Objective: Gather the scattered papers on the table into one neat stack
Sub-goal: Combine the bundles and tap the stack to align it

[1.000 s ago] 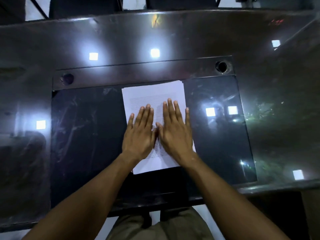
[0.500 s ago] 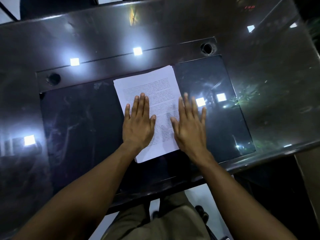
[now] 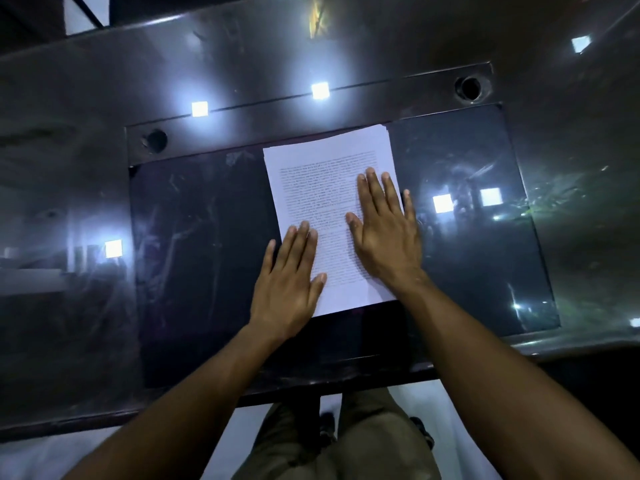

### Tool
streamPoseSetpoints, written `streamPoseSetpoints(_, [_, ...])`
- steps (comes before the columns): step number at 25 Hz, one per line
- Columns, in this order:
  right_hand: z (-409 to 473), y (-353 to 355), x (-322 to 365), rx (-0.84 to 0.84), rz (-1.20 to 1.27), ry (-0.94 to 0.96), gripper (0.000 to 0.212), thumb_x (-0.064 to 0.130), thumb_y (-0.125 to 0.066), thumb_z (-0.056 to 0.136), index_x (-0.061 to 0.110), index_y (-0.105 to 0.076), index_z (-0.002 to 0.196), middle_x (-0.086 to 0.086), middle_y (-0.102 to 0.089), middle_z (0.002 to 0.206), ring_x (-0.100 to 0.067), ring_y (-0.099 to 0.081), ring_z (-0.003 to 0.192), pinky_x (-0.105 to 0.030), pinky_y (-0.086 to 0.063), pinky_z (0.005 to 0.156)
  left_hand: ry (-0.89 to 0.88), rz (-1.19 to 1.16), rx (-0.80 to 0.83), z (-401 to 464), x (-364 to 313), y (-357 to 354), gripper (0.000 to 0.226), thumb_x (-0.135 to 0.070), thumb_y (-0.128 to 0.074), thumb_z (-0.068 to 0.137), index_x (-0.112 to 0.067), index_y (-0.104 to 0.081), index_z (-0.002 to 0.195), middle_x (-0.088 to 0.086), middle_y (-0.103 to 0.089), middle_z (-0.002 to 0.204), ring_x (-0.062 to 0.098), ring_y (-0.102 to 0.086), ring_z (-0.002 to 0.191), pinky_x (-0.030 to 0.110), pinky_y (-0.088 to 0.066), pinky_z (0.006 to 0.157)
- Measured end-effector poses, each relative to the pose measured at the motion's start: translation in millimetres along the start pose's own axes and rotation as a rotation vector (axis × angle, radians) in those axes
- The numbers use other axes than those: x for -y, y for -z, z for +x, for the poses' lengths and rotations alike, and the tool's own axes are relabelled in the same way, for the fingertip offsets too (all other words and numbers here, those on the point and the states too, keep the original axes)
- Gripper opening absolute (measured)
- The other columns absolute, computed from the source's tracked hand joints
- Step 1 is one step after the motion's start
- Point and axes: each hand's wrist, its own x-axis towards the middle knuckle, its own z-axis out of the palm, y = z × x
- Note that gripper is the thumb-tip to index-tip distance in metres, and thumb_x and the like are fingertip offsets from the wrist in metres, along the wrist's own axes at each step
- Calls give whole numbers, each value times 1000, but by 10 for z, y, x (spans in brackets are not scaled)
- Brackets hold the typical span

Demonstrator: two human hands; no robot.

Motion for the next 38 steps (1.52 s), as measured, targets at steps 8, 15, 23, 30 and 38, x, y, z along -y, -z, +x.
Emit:
streamPoseSetpoints(8, [-10,-1,-9,29,21,9,66,48,-25,107,19,-5,164,3,-2,172,-17,1,159,-50,-6,128,183,-23,-62,8,-366,159,70,-50,-19,107,-17,6,162,1,13,170,16,14,156,46,7,127])
streamPoseSetpoints(15, [-12,90,-22,91,73,32,68,48,-26,107,19,-3,164,3,2,172,-17,5,158,-48,-6,128,144,-135,3,-11,-221,49,72,-56,-17,104,-24,12,161,-5,20,169,10,18,155,45,1,128])
streamPoseSetpoints(23, [483,615,-155,196,803,-346,71,34,-46,107,17,-6,164,0,-8,172,-20,-12,158,-38,-15,128,560,-1269,-97,901,37,600,78,-60,-41,100,-43,7,159,-16,-7,170,9,-17,154,48,-18,126])
streamPoseSetpoints(30, [487,623,-45,234,828,-336,70,31,-45,108,19,-4,164,3,-5,172,-17,-9,158,-38,-14,128,560,-1343,-51,961,54,539,81,-70,-41,92,-51,6,155,-17,-14,169,14,-24,153,52,-23,124])
streamPoseSetpoints(38, [-134,747,-158,239,999,-410,71,40,-48,106,32,-7,163,8,-20,169,-21,-27,153,-42,-27,122,606,-1456,-115,412,-233,622,72,-49,-45,105,-42,0,160,-24,-23,156,11,-34,145,48,-31,121])
